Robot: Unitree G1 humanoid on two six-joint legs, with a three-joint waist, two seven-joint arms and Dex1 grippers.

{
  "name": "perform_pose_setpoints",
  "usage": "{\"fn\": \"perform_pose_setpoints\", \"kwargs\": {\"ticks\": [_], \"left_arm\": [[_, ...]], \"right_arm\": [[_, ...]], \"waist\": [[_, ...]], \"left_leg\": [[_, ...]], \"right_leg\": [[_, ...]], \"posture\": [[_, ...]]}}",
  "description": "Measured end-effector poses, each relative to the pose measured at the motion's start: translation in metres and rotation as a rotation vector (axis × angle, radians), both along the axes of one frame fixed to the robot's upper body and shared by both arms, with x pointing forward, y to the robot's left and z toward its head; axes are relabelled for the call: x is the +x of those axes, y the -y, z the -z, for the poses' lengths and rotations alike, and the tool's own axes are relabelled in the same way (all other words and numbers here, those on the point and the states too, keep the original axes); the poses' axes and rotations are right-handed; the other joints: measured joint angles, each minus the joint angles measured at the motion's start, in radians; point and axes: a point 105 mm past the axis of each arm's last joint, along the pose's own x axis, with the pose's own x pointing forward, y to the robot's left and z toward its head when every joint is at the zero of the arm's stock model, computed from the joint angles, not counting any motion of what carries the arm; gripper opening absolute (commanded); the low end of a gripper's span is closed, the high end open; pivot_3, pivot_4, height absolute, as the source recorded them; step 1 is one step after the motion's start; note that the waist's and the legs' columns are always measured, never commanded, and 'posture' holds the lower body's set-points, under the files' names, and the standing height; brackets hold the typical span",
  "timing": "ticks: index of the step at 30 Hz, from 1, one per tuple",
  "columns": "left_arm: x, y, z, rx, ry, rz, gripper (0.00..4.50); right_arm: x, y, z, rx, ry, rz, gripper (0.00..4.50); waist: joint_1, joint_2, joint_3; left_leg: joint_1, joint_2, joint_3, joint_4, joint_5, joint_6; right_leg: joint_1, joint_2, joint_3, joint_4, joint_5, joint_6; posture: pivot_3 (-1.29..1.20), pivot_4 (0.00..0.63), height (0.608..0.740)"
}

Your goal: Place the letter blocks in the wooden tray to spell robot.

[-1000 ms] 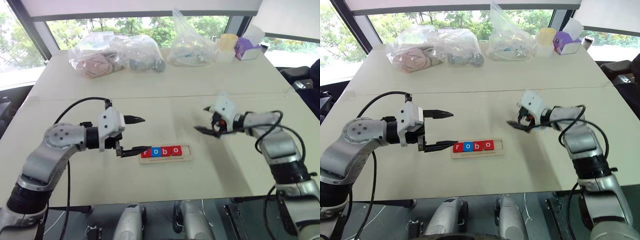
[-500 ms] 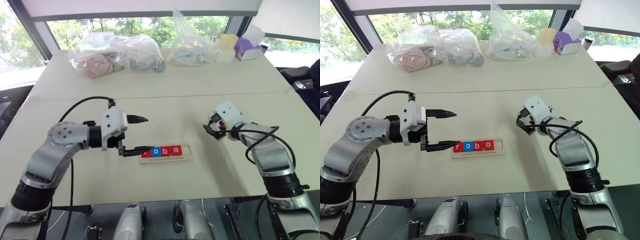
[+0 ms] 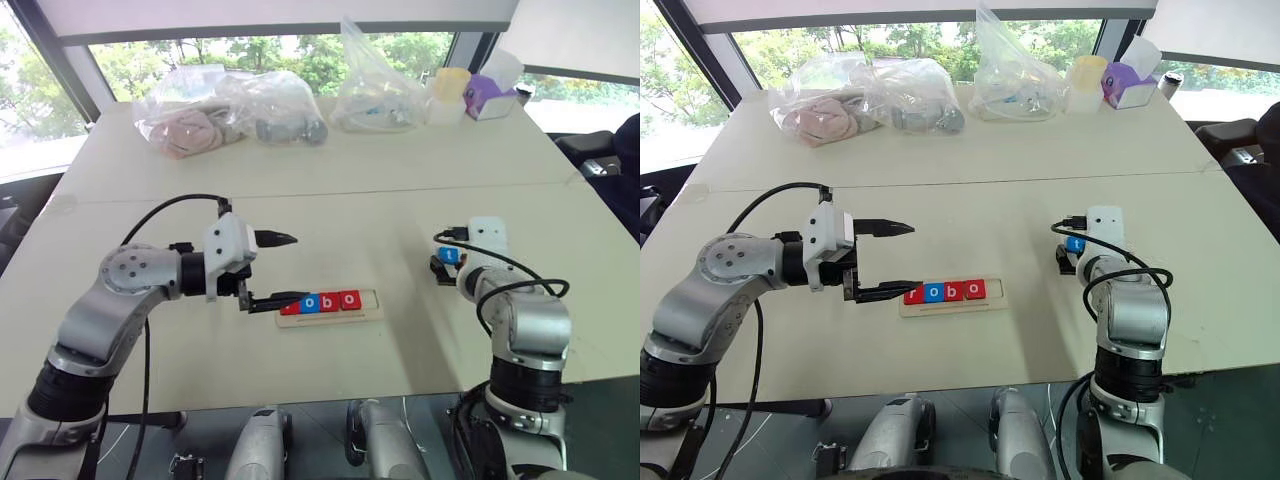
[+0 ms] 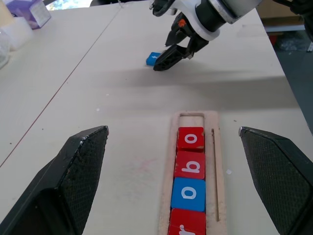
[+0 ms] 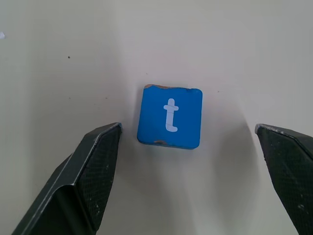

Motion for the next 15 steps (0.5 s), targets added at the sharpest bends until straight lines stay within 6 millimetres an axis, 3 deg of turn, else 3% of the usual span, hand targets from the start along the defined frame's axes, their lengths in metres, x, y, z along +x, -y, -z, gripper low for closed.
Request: {"fn": "perform_pose_setpoints", "kwargs": {"ticks": [6,9,14,15], "left_arm": [[0.0,0.0,0.0,0.001,0.0,-0.003,4.5],[0.001,0.0,0.0,0.003,0.001,-0.005,4.5],[0.001,0.0,0.0,-0.002,0.002,-0.005,4.5],[0.001,0.001,0.001,-0.004,0.002,-0.004,4.5]], "right_arm": [[0.004,-0.002,0.001,0.067,0.003,0.037,4.43],[0.01,-0.003,0.0,0.082,0.016,0.046,3.62],[0.017,-0.005,0.0,0.087,0.036,0.045,1.15],[0.018,-0.005,0.0,0.086,0.037,0.042,1.15]], "waist": [[-0.005,0.0,0.0],[-0.011,0.0,0.0],[-0.026,0.0,0.0],[-0.026,0.0,0.0]], "left_leg": [[0.0,0.0,0.0,0.0,0.0,0.0],[0.001,0.0,-0.001,0.0,0.0,0.0],[0.001,0.0,-0.001,-0.001,0.0,0.0],[0.001,0.0,-0.001,-0.001,0.0,0.0]], "right_leg": [[0.0,0.0,0.0,0.0,-0.001,0.001],[0.0,0.0,0.0,0.0,-0.001,0.001],[0.0,0.0,0.0,0.0,-0.001,0.001],[0.0,0.0,0.0,0.0,-0.001,0.002]], "posture": [[0.0,0.15,0.74],[0.0,0.15,0.74],[0.0,0.15,0.74],[0.0,0.15,0.74]]}}
